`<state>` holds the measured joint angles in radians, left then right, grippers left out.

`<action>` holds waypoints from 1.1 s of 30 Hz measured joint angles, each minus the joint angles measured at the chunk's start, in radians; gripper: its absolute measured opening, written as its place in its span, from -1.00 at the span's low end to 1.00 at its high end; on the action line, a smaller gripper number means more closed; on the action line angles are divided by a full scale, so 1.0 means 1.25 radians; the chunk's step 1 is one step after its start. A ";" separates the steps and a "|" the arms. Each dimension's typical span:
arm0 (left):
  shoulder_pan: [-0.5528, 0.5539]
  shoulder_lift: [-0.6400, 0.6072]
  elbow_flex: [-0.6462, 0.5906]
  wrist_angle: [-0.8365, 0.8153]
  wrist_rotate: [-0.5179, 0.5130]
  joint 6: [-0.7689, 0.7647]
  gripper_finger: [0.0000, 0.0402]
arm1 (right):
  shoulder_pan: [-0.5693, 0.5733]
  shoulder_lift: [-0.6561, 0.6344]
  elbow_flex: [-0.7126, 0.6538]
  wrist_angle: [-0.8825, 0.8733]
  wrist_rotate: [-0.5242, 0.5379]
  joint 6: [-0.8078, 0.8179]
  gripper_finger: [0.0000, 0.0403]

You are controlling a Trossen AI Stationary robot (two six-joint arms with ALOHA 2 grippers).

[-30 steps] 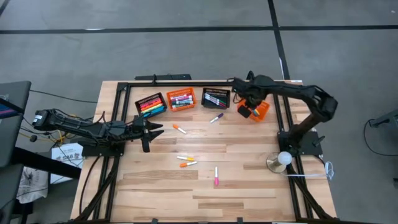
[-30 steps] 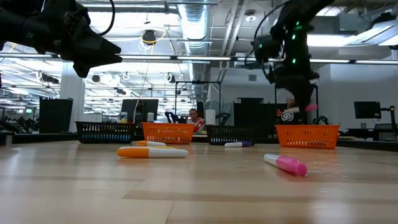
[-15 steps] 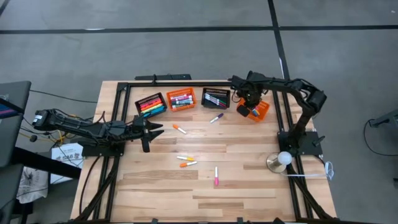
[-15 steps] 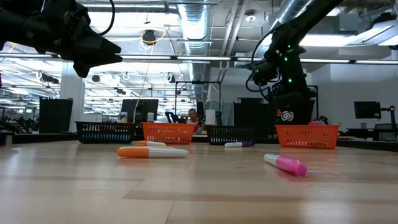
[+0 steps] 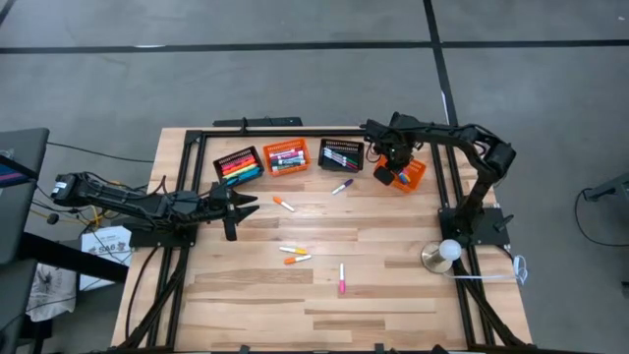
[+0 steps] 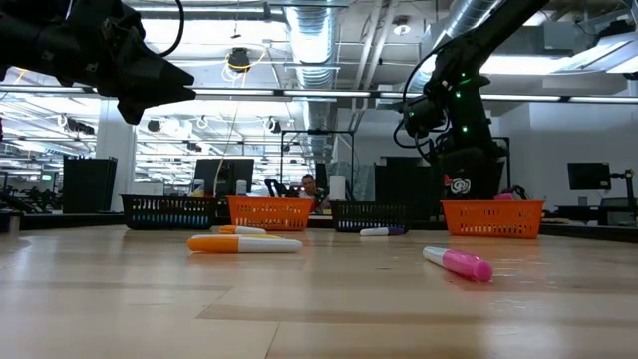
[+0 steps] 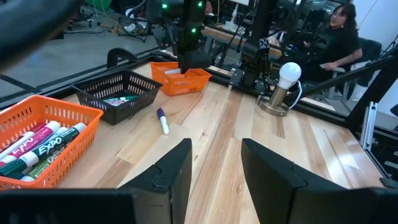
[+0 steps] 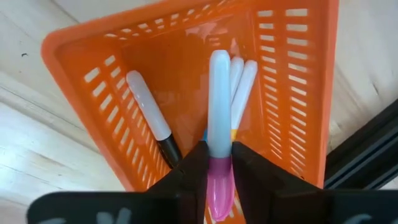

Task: Pick & Place Markers
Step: Put the pink small highlighter pen into the left orange bin, then put the top orange small highlighter pen into the left orange bin

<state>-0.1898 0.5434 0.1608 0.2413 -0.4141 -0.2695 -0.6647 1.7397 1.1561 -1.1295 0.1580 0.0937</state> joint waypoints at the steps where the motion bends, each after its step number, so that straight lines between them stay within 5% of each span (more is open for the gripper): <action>1: 0.000 0.000 0.000 0.000 0.000 0.000 -0.31 | 0.000 0.000 0.000 -0.001 -0.001 0.000 -0.68; 20: 0.000 0.000 0.000 0.005 0.000 0.000 -0.31 | 0.021 -0.017 -0.001 -0.016 0.001 0.027 -0.53; 33: 0.000 0.000 0.000 0.006 0.000 0.000 -0.31 | 0.126 -0.262 -0.001 0.049 0.024 0.023 -0.76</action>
<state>-0.1900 0.5437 0.1608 0.2493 -0.4141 -0.2694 -0.5075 1.4124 1.1553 -1.0678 0.1883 0.1223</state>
